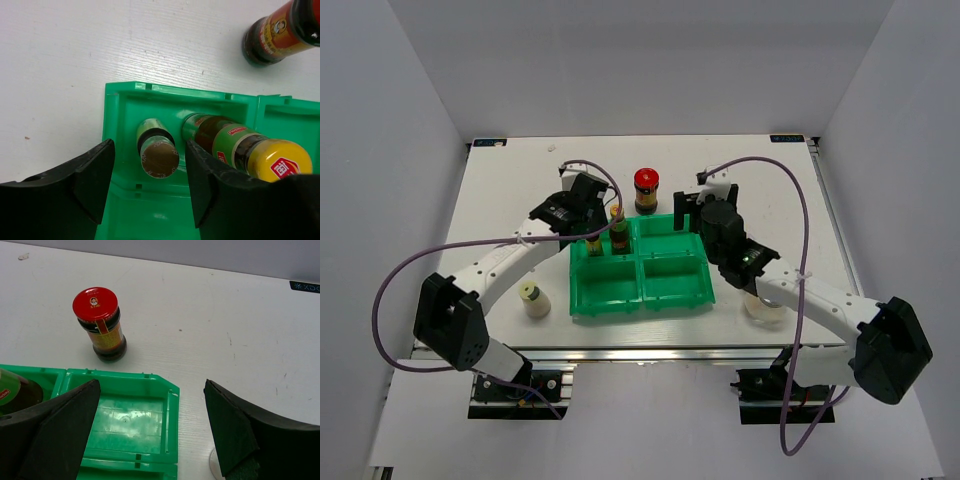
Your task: Organize the condiment bottles
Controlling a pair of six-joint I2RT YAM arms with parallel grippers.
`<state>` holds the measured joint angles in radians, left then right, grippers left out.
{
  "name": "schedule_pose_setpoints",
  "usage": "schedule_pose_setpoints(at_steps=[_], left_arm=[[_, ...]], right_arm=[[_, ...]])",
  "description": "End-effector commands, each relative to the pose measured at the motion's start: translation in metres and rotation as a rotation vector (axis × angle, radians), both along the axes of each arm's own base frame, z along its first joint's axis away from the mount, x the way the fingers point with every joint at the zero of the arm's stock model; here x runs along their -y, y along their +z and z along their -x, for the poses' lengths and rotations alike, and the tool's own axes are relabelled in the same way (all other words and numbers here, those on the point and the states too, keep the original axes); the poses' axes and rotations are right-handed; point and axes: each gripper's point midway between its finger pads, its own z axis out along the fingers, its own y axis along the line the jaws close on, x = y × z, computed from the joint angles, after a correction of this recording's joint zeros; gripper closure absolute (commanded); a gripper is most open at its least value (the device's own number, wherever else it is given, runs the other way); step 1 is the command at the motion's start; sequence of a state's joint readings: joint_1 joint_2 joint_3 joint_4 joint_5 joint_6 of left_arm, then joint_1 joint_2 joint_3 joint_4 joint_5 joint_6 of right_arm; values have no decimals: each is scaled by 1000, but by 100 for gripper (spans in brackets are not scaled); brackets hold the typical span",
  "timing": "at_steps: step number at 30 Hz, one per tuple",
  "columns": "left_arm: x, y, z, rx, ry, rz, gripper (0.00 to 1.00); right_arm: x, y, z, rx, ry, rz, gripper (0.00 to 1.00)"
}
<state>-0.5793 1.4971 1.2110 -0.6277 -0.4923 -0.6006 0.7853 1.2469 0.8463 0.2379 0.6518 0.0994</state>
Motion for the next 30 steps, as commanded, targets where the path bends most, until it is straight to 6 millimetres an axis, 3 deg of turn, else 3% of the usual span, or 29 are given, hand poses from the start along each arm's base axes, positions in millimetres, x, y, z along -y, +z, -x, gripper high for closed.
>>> schedule_pose_setpoints(at_steps=[1,3,4,5,7,8,10,11,13,14,17,21,22,25,26,28,29,30], left_arm=[[-11,35,3,94,42,14,31],[-16,40,5,108,57,13,29],[-19,48,6,130,65,18,9],[-20,49,8,139,70,22,2],[-25,49,11,150,89,23,2],[-31,55,12,174,114,20,2],[-37,61,13,194,147,20,2],[-45,68,14,223,177,12,2],[-54,73,16,249,226,7,2],[-62,77,16,269,261,-13,2],[-80,80,19,296,333,-23,2],[-101,68,16,270,376,4,2],[-113,67,15,270,404,16,2],[-123,54,14,259,403,35,2],[-125,54,14,260,406,36,2],[-130,50,15,257,417,23,2],[-131,49,15,257,421,20,2],[-132,47,16,253,422,15,2]], right_arm=[[-6,30,-10,47,2,-44,11],[-9,31,-15,44,10,-42,11],[-11,39,-18,54,18,-51,11],[-14,41,-21,54,26,-45,11],[-17,40,-30,37,40,-25,11],[-19,49,-34,37,43,-28,11],[-24,44,-44,7,70,-32,11],[-28,52,-48,10,86,-49,11],[-40,45,-58,-23,140,-63,11],[-46,54,-63,-13,154,-74,11],[-74,34,-87,-79,210,-36,11],[-104,12,-112,-168,250,-15,11],[-108,5,-118,-191,247,-9,11],[-124,-17,-137,-243,240,-2,11],[-128,-38,-144,-275,236,15,11],[-131,-36,-156,-274,209,17,11],[-134,-56,-162,-306,201,37,11],[-135,-59,-167,-309,190,41,11]])
